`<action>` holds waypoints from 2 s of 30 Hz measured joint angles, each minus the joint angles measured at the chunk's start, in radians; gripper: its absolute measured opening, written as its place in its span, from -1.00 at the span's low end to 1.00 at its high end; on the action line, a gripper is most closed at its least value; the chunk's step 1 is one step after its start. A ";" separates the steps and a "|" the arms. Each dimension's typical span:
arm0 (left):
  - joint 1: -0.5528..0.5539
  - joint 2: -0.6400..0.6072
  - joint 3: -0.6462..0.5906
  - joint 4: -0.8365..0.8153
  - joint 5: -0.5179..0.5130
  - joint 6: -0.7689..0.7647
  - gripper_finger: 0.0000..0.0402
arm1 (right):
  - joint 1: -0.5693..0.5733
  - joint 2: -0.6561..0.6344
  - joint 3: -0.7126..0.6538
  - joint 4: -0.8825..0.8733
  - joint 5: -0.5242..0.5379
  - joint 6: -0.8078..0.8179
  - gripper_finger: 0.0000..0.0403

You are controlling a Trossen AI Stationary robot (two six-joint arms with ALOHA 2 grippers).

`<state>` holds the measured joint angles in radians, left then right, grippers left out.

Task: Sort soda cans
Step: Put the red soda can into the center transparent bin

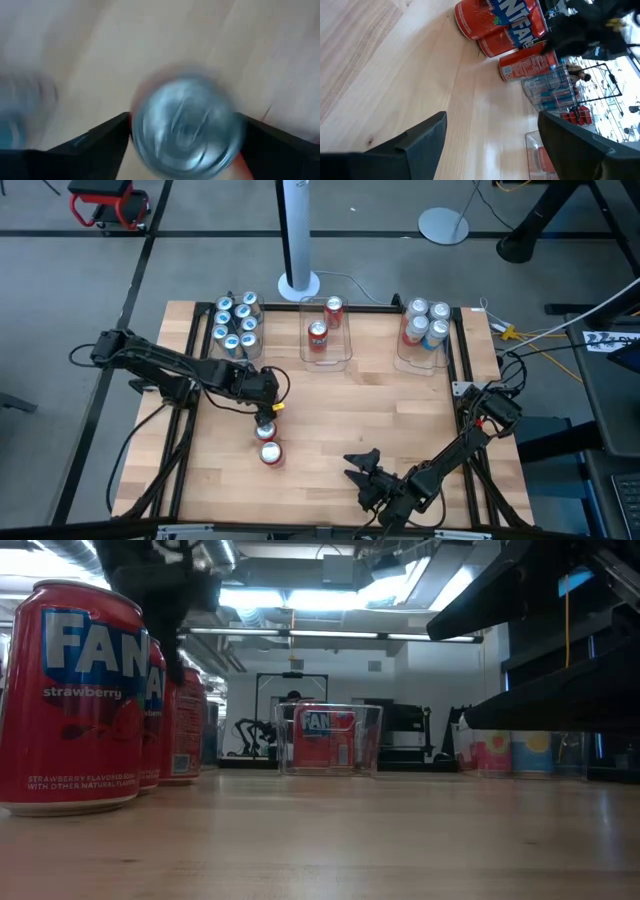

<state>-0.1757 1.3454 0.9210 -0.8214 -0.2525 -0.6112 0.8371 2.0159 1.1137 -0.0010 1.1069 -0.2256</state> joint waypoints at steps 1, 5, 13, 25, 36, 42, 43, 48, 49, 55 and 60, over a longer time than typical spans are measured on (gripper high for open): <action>0.000 0.005 -0.005 -0.019 0.014 0.000 0.69 | 0.000 0.000 0.000 0.000 0.000 0.000 0.54; -0.001 -0.001 0.000 -0.012 0.004 0.007 0.80 | 0.000 0.000 0.000 0.000 0.000 0.000 0.54; 0.005 0.040 -0.001 0.054 -0.031 0.022 0.78 | 0.000 0.000 0.000 0.001 0.000 0.004 0.54; 0.014 0.053 0.011 0.031 -0.031 0.055 0.45 | 0.000 0.000 0.000 0.001 0.000 0.009 0.54; 0.058 0.049 0.288 -0.028 -0.095 0.225 0.45 | -0.001 0.000 0.000 0.008 0.001 0.014 0.54; 0.134 0.049 0.377 0.039 -0.140 0.365 0.45 | -0.008 0.020 0.001 0.073 0.017 0.011 0.54; 0.150 0.048 0.378 0.070 -0.141 0.390 0.45 | -0.009 0.027 0.001 0.080 0.017 0.012 0.54; 0.230 0.065 0.378 0.201 -0.143 0.489 0.45 | -0.027 0.052 0.000 0.117 0.000 0.012 0.54; 0.243 0.072 0.378 0.224 -0.143 0.504 0.45 | -0.028 0.053 0.000 0.121 0.000 0.012 0.54; 0.316 0.119 0.377 0.332 -0.087 0.548 0.45 | -0.028 0.055 0.001 0.129 0.002 0.003 0.54; 0.357 0.205 0.377 0.421 -0.064 0.599 0.45 | -0.033 0.055 0.000 0.128 0.012 -0.019 0.54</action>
<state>0.1815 1.5504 1.2984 -0.4004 -0.3168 -0.0126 0.8041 2.0712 1.1141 0.1266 1.1194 -0.2448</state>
